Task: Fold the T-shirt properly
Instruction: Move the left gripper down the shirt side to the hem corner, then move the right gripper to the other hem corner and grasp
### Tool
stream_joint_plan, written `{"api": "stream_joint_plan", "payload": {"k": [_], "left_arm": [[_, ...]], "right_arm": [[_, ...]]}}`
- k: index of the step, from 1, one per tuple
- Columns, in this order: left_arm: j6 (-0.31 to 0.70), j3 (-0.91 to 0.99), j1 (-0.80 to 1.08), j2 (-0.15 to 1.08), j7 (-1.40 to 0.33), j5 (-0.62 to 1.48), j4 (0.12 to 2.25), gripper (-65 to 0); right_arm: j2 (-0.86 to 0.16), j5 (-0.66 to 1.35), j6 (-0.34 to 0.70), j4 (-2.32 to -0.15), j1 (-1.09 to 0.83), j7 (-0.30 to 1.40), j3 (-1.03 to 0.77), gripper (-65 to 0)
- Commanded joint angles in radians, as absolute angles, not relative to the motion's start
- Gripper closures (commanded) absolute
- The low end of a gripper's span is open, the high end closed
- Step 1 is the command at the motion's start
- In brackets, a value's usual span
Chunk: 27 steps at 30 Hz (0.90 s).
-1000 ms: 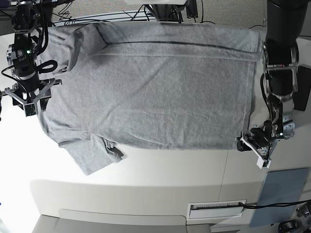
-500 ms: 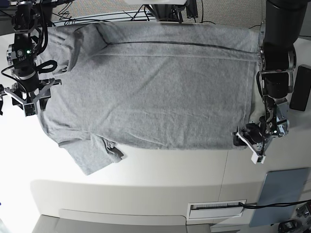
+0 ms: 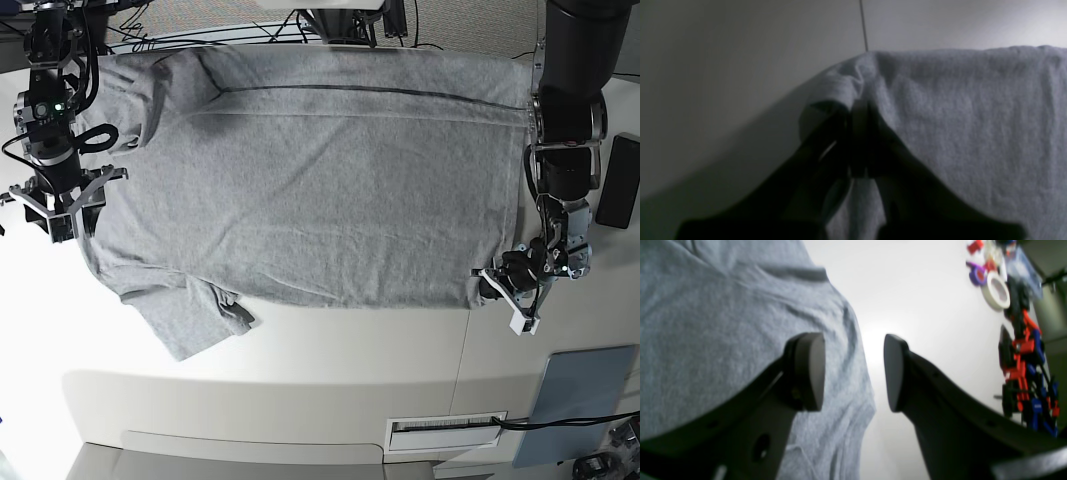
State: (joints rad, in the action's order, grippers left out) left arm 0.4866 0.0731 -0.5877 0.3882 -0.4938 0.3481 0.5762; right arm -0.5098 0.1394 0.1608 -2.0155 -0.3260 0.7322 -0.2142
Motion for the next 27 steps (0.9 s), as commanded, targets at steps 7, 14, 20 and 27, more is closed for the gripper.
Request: {"api": "stream_joint_plan", "payload": {"k": [7, 14, 20, 27], "left_arm": [[0.499, 0.074, -0.612, 0.399, -0.508, 0.351, 0.589, 0.0], [0.499, 0.074, -0.612, 0.399, -0.508, 0.351, 0.589, 0.0], [0.498, 0.074, -0.612, 0.399, -0.508, 0.311, 0.589, 0.0], [0.498, 0.074, -0.612, 0.399, -0.508, 0.291, 0.589, 0.0]], "right_arm": [[-0.527, 0.2, 0.26, -1.794, -0.105, 0.658, -0.194, -28.9], [-0.526, 0.202, 0.293, -1.423, 0.25, 0.719, -0.018, -28.9], [-0.526, 0.176, 0.303, -1.096, 0.506, 0.717, 0.178, -28.9], [-0.507, 0.163, 0.303, -0.82, 0.676, 0.64, 0.317, -28.9]]}}
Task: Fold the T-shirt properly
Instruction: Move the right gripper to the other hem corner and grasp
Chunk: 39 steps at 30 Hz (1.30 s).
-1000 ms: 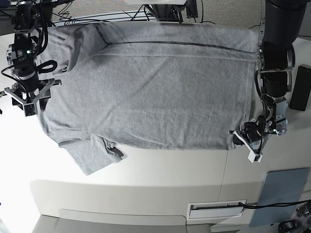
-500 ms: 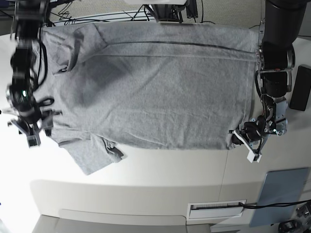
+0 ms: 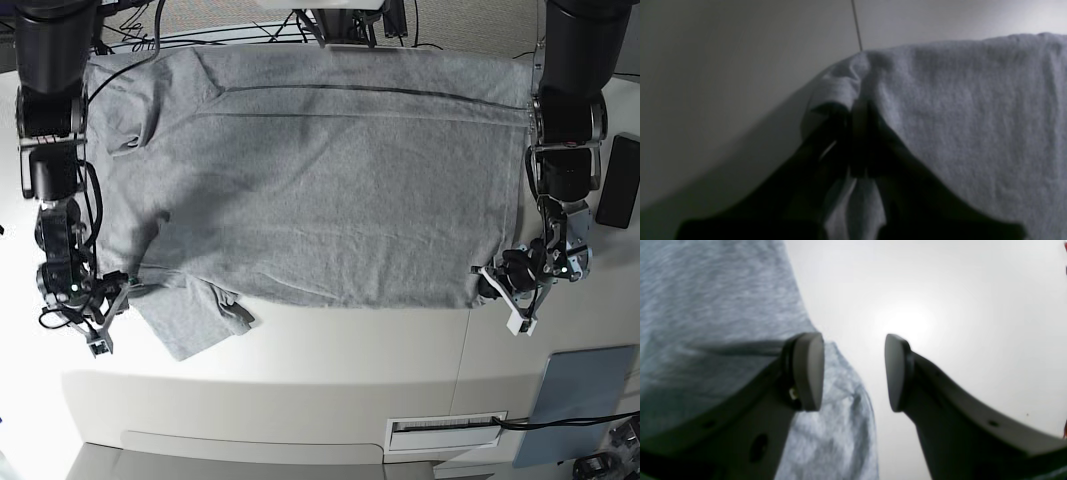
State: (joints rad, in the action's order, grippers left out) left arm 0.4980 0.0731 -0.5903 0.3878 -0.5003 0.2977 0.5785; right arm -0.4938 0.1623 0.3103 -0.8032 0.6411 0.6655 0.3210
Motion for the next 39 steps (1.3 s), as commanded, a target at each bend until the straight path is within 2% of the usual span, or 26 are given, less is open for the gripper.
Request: {"api": "stream_joint_plan", "payload": {"k": [1, 5, 9, 19, 33, 39], "left_arm": [[0.498, 0.074, -0.612, 0.399, -0.508, 0.291, 0.589, 0.0], [0.498, 0.074, -0.612, 0.399, -0.508, 0.291, 0.589, 0.0], [0.498, 0.074, -0.612, 0.399, -0.508, 0.291, 0.589, 0.0], [0.498, 0.074, -0.612, 0.399, -0.508, 0.291, 0.589, 0.0], [0.498, 0.074, -0.612, 0.4, -0.508, 0.291, 0.589, 0.0], [0.498, 0.074, -0.612, 0.4, -0.508, 0.291, 0.589, 0.0]], "right_arm": [[-0.496, 0.163, 0.305, -0.784, 0.692, 0.627, 0.317, -28.9], [-0.459, 0.117, 0.348, -0.661, 0.732, 0.562, 0.317, -28.9], [-0.434, 0.044, 0.347, -0.594, 0.734, 0.5, 0.317, -28.9], [-0.427, -0.002, 0.281, -0.574, 0.731, 0.5, 0.317, -28.9], [-0.432, 0.013, 0.266, -0.574, 0.676, 0.521, 0.316, -28.9], [-0.432, 0.115, 0.297, -0.574, 0.628, 0.561, 0.265, -28.4]]}}
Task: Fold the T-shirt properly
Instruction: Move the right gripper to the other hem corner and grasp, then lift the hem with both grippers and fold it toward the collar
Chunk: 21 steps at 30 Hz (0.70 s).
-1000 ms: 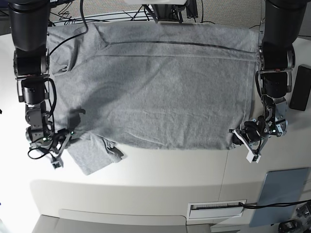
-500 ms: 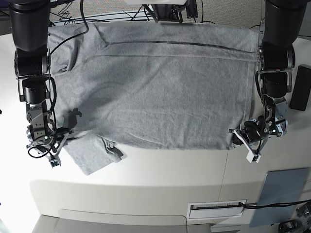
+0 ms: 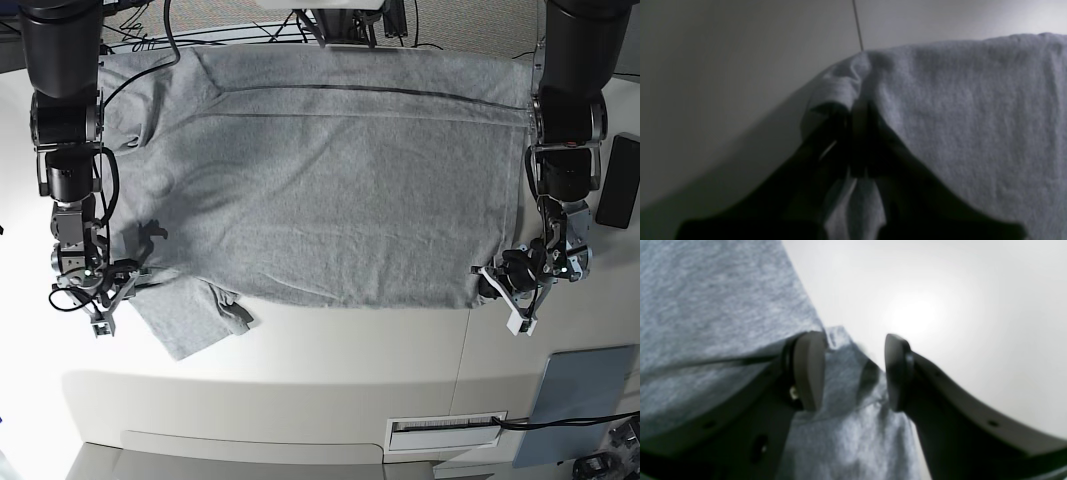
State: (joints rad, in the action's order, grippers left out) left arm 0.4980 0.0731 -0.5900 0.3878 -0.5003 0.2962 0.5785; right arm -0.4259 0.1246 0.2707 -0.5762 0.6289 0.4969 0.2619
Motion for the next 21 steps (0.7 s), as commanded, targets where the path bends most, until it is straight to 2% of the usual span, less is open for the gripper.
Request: {"api": "stream_joint_plan", "payload": {"k": [1, 10, 16, 19, 21], "left_arm": [[0.498, 0.074, -0.612, 0.4, -0.508, 0.29, 0.589, 0.0], [0.498, 0.074, -0.612, 0.4, -0.508, 0.291, 0.589, 0.0], [0.498, 0.074, -0.612, 0.402, -0.487, 0.291, 0.589, 0.0], [0.502, 0.074, -0.612, 0.412, -0.441, 0.291, 0.592, 0.0], [0.548, 0.075, -0.612, 0.423, -0.434, 0.292, 0.609, 0.0]], "right_arm": [[-0.432, 0.125, 0.302, -0.574, 0.62, 0.568, 0.25, -26.5], [-0.429, 0.224, 0.337, -0.574, 0.606, 0.609, 0.12, -1.2], [-0.429, 0.161, 0.332, -0.586, 0.606, 0.467, 0.064, 0.0], [-0.429, 0.133, 0.332, -0.641, 0.605, 0.472, 0.056, 0.0], [-0.43, 0.121, 0.325, -0.697, 0.597, 0.482, 0.056, 0.0]]}}
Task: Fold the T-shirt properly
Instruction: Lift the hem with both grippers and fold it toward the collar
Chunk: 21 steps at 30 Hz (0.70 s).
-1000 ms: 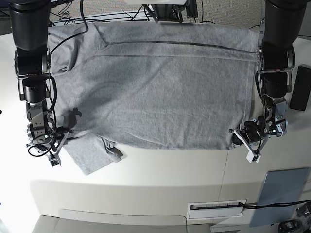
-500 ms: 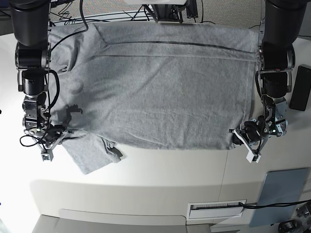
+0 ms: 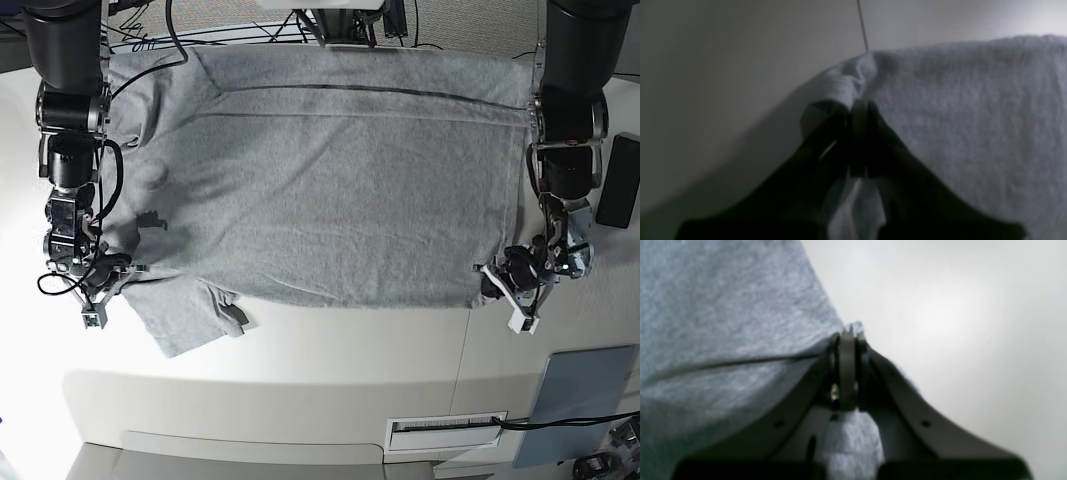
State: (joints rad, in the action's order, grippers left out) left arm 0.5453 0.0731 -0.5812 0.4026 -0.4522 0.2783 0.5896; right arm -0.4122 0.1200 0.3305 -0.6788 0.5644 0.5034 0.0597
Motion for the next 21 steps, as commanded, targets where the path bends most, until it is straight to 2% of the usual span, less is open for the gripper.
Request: {"api": "stream_joint_plan", "payload": {"k": [1, 2, 7, 11, 16, 21], "left_arm": [[0.579, 0.075, -0.612, 0.429, -0.437, 0.293, 0.622, 0.0], [0.605, 0.075, -0.612, 0.434, -0.443, 0.305, 0.635, 0.0], [0.609, 0.075, -0.591, 0.467, -0.472, 0.415, 0.67, 0.0], [0.675, 0.076, -0.544, 0.49, -0.471, 0.429, 0.715, 0.0], [0.677, 0.08, -0.447, 0.511, -0.495, 0.496, 0.847, 0.0], [0.672, 0.163, -0.333, 0.513, -0.509, 0.523, 0.989, 0.0]], "right_arm": [[-0.43, 0.114, 0.312, -0.729, 0.588, 0.487, 0.056, 0.0], [-0.43, 0.112, 0.295, -0.767, 0.575, 0.491, 0.056, 0.0], [-0.436, 0.111, 0.228, -0.965, 0.472, 0.527, 0.056, 0.0], [-0.456, 0.089, 0.184, -1.114, 0.375, 0.549, 0.056, 0.0], [-0.483, 0.076, 0.139, -1.275, 0.26, 0.581, 0.048, 0.0], [-0.482, 0.067, 0.133, -1.411, 0.147, 0.597, -0.029, 0.0]]}}
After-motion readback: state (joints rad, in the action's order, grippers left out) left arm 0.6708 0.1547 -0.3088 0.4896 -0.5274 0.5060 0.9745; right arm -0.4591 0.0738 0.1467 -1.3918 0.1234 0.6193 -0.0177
